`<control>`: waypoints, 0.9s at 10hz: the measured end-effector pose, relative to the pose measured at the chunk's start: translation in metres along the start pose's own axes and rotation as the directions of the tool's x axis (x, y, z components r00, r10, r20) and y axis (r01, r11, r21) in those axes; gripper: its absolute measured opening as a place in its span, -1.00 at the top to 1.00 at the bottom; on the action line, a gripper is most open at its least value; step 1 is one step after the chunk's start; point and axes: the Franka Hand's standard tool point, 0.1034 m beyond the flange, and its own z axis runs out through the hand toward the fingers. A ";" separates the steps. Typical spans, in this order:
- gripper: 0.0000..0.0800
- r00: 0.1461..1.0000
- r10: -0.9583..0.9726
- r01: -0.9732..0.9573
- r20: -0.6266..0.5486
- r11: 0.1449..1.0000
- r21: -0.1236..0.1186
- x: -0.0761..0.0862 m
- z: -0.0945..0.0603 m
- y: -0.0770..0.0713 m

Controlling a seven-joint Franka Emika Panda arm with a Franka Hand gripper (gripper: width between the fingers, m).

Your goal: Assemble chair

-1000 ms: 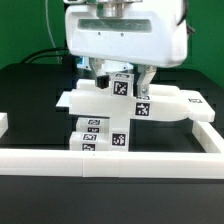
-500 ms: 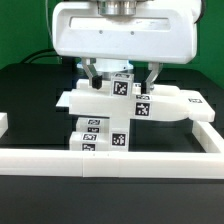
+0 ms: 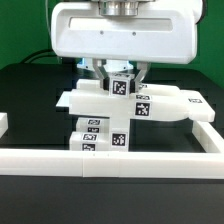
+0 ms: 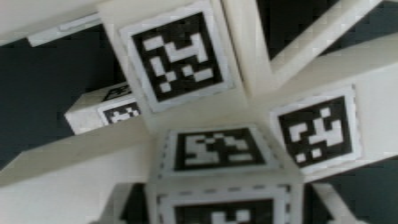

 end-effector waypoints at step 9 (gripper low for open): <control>0.29 0.812 0.582 -0.583 0.031 0.811 0.040 0.002 0.000 0.005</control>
Offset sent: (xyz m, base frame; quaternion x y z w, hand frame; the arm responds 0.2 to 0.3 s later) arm -0.0042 -0.0035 0.0017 0.0279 -0.0236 0.2507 0.9674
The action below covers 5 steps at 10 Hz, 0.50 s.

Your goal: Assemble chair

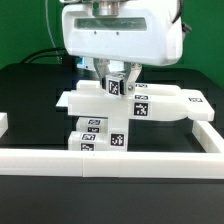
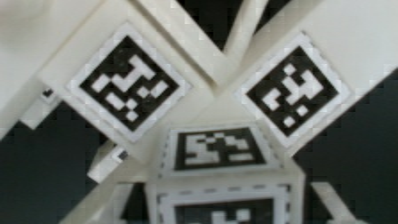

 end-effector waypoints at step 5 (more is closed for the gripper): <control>0.29 0.954 0.300 -0.300 0.005 0.954 -0.003 -0.004 0.000 -0.003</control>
Offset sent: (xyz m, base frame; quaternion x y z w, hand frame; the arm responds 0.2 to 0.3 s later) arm 0.0004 -0.0028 -0.0012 -0.0098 0.0074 0.1828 0.9831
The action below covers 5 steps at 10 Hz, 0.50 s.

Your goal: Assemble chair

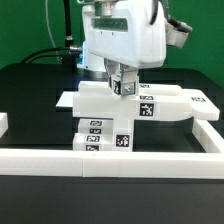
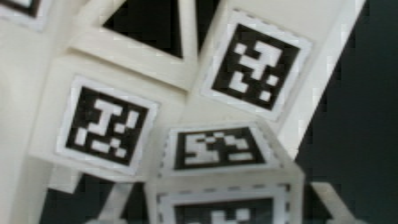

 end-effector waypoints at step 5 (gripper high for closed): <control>-0.59 0.966 -0.260 0.260 -0.008 0.966 0.005 -0.008 -0.005 -0.010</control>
Offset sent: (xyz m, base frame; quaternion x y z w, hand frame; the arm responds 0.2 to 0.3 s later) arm 0.0092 0.0132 0.0091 -0.0135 0.0058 -0.2150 0.9765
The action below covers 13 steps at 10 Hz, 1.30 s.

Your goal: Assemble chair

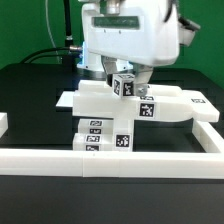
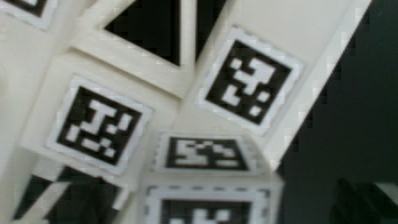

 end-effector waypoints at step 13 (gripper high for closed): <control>-0.62 0.546 -0.838 0.837 -0.024 0.546 -0.034 -0.001 0.001 0.000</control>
Offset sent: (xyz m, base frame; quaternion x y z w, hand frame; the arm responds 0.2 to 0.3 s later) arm 0.0000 0.0000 0.0000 0.0000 0.0000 -0.1938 0.9810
